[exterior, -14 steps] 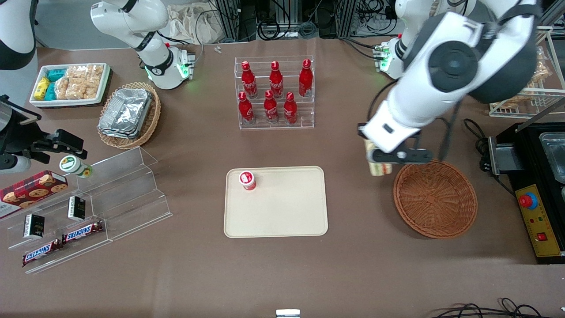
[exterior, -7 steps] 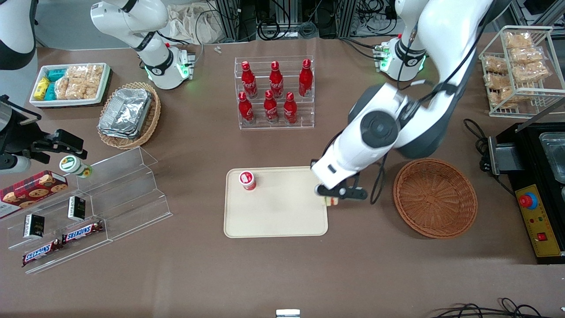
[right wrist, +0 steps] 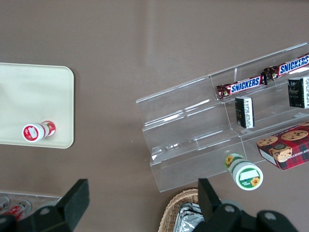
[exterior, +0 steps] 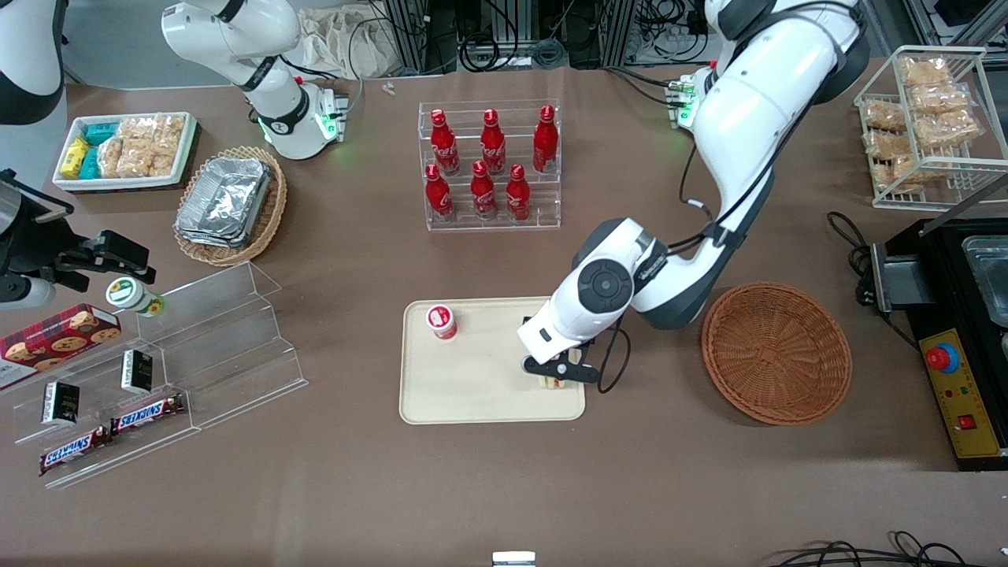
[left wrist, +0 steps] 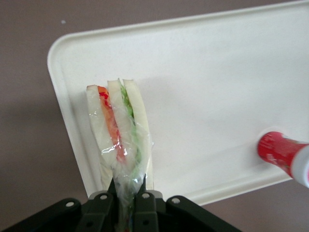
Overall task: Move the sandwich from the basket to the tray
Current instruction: 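Carry the sandwich over the cream tray and lower it, then open the left gripper to release the sandwich on the tray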
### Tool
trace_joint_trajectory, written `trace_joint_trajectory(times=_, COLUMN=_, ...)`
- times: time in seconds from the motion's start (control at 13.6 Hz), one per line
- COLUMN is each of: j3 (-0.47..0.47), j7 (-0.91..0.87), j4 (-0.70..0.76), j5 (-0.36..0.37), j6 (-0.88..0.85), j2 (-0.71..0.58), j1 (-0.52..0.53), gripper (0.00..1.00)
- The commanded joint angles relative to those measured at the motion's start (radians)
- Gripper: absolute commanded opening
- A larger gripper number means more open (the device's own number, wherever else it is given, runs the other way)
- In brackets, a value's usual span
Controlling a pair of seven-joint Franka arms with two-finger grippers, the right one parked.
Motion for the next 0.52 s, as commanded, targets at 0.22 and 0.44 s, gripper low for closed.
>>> trace_joint_trajectory(times=0.22, j3=0.005, j7=-0.023, j4=0.016, j5=0.008, j6=0.013, j2=0.038, j1=-0.001, gripper=0.69)
trace_joint_trajectory(times=0.44, j3=0.002, j7=-0.025, j4=0.024, j5=-0.001, j6=-0.085, j2=-0.005, j1=0.017, gripper=0.99)
